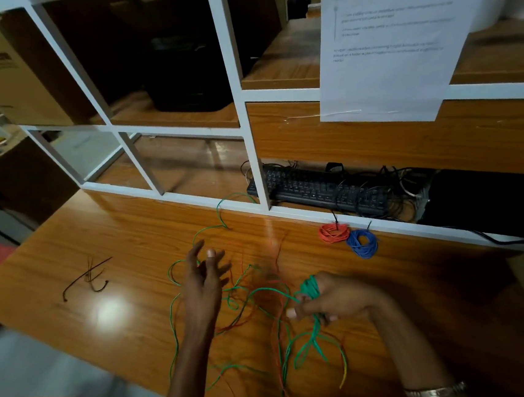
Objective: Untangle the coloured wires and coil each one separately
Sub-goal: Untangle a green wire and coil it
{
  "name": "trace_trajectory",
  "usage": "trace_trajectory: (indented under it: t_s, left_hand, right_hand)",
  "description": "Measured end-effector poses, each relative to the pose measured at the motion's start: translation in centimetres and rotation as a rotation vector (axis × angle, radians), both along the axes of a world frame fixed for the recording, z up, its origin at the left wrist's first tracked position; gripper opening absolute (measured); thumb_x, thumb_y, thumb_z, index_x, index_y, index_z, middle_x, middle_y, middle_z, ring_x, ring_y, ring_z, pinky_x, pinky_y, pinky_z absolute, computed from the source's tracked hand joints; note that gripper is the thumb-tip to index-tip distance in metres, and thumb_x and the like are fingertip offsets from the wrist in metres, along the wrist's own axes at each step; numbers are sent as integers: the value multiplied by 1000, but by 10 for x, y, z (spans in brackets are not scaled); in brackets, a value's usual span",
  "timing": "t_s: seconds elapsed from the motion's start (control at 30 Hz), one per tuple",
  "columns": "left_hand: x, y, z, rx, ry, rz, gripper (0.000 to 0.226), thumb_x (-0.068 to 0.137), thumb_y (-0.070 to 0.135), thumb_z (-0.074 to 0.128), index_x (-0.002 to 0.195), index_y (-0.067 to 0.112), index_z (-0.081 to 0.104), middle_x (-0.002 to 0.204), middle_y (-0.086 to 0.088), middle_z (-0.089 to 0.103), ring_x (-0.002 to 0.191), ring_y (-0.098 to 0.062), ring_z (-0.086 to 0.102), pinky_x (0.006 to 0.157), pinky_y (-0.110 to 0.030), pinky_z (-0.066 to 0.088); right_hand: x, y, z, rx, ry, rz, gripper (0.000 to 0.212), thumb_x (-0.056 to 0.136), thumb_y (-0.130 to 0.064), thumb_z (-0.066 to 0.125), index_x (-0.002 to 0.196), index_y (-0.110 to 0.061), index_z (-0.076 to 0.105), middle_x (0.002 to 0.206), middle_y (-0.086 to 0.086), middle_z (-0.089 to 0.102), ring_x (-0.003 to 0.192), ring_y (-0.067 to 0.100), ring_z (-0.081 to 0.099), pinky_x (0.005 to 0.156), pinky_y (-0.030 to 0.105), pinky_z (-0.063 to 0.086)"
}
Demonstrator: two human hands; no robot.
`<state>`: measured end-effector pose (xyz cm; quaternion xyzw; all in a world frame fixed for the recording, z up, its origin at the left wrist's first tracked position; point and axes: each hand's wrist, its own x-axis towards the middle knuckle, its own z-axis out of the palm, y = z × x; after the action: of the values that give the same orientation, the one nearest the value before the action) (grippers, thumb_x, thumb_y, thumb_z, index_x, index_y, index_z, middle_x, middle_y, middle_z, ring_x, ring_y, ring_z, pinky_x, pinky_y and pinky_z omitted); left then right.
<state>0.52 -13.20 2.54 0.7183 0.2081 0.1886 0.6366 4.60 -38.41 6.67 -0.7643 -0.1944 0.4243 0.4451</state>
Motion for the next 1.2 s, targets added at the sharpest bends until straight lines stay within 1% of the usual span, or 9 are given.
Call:
trace_trajectory:
  t_s: [0.07, 0.13, 0.2, 0.3, 0.37, 0.5, 0.67, 0.93, 1.2]
  left_hand:
    - [0, -9, -10, -5, 113, -63, 80, 96, 53, 57, 163, 29, 20, 122, -5, 72, 94, -15, 79, 79, -40, 64]
    - [-4, -22, -19, 15, 162, -132, 92, 93, 63, 64, 165, 34, 15, 128, -3, 69, 101, -14, 77, 90, -47, 63]
    - [-8, -35, -24, 89, 132, -257, 80, 92, 62, 65, 160, 40, 29, 137, 8, 64, 120, -5, 68, 103, -40, 56]
    - [-7, -47, -22, 405, 39, -498, 41, 98, 54, 57, 138, 48, 56, 140, 31, 58, 142, 9, 43, 117, -17, 33]
    - [-4, -50, -19, 490, -30, -535, 27, 99, 51, 56, 122, 43, 68, 128, 28, 67, 137, 1, 51, 115, -23, 38]
    - [2, -56, -6, 391, -73, -364, 12, 99, 34, 71, 89, 26, 71, 86, 15, 70, 85, -6, 65, 73, -36, 50]
    - [10, -26, -3, 204, -58, 89, 20, 99, 25, 73, 80, 22, 67, 63, 11, 60, 58, -8, 52, 59, -30, 42]
    - [8, 40, 2, 223, 56, 584, 28, 99, 38, 70, 90, 11, 71, 85, -6, 72, 83, -23, 68, 75, -28, 40]
    - [4, -1, -11, 547, 102, 232, 23, 88, 43, 77, 105, 28, 74, 108, -2, 68, 103, -24, 64, 87, -43, 53]
  right_hand:
    - [4, 3, 2, 91, 9, -112, 30, 92, -23, 77, 64, -22, 66, 59, -7, 65, 48, 5, 47, 44, 18, 37]
    - [8, 5, -1, 134, 15, -233, 20, 93, -26, 76, 77, -14, 76, 75, 4, 75, 54, 8, 50, 46, 20, 40]
    - [9, 7, -3, 148, -2, -293, 32, 93, -29, 76, 97, 3, 75, 69, 1, 70, 54, 7, 51, 45, 19, 39]
    - [7, 8, -5, 225, -3, -323, 38, 91, -36, 78, 85, 0, 68, 66, 4, 57, 51, 8, 49, 43, 20, 35]
    - [7, 7, -6, 256, -18, -346, 38, 91, -36, 78, 84, 0, 68, 67, 8, 56, 50, 9, 49, 43, 20, 33]
    - [6, 5, -2, 286, 9, -364, 39, 97, -43, 67, 93, -5, 78, 67, 9, 54, 53, 12, 47, 46, 23, 32]
    - [2, -4, 2, 255, 124, -266, 52, 101, -57, 52, 97, -13, 79, 65, 10, 61, 45, 13, 37, 50, 25, 35]
    - [8, -24, -14, 193, 99, -231, 39, 91, -40, 75, 95, -2, 79, 56, 7, 54, 43, 13, 36, 44, 20, 37]
    - [12, -19, -20, 311, -5, -329, 27, 94, -28, 74, 93, -2, 80, 60, 13, 61, 40, 15, 42, 49, 25, 39]
